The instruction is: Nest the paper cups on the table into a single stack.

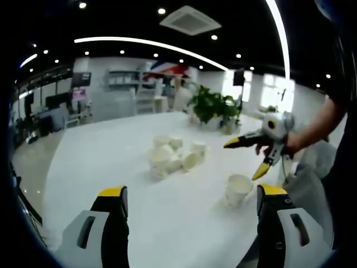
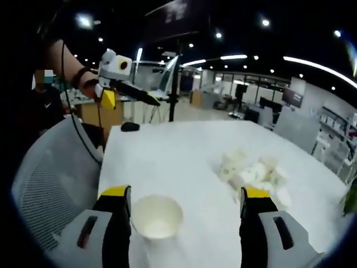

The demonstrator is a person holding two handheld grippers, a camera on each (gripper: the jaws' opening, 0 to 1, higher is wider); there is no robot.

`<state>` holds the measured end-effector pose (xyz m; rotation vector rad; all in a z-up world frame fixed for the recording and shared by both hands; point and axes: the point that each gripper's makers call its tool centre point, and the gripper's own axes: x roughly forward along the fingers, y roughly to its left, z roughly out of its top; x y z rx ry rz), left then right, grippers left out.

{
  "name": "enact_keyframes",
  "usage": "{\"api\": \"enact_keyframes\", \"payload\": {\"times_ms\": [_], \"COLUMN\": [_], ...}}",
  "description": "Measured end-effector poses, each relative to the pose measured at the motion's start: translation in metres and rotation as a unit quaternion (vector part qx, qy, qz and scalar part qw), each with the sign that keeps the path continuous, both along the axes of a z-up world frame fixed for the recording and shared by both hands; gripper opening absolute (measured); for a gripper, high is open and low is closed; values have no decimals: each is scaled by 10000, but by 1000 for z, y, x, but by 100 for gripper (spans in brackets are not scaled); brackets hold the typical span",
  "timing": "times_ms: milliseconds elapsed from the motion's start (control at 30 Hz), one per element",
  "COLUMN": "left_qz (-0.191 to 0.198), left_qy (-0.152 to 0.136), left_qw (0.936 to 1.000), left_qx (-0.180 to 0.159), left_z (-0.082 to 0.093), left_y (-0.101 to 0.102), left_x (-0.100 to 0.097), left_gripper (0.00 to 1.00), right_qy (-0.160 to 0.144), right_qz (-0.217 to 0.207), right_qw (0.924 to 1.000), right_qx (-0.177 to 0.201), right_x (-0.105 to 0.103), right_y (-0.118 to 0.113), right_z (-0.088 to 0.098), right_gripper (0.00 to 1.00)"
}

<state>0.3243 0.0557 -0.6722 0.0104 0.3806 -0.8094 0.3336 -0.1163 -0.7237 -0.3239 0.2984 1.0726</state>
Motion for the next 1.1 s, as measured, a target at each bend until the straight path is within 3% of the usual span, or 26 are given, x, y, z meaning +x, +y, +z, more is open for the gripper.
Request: {"api": "enact_keyframes", "payload": {"times_ms": [267,500,567,900,1100], "left_qz": [-15,-19,-27,-32,-35], "left_qy": [-4,-29,-26,-57,-68], "left_qw": [10000,10000,10000,10000,10000], "left_qx": [-16,-35,-16,-44,-51], "left_z": [0,0,-1,2,4], "left_y": [-2,-2,-2,-3,-4], "left_x": [-2,-2,-2,1,3], "left_gripper": [97,97,97,97,97], "right_qy": [-137,-283,-193,-294,-373], "right_qz": [-212,-487,-532,-679,-898], "right_qw": [9997,9984,9984,9972,9953], "right_qx": [-24,42,48,75,7], "right_x": [5,12,12,16,21], "right_y": [-9,-17,-20,-35,-64], "right_z": [2,8,5,17,24], "right_gripper": [87,100,100,100,100]}}
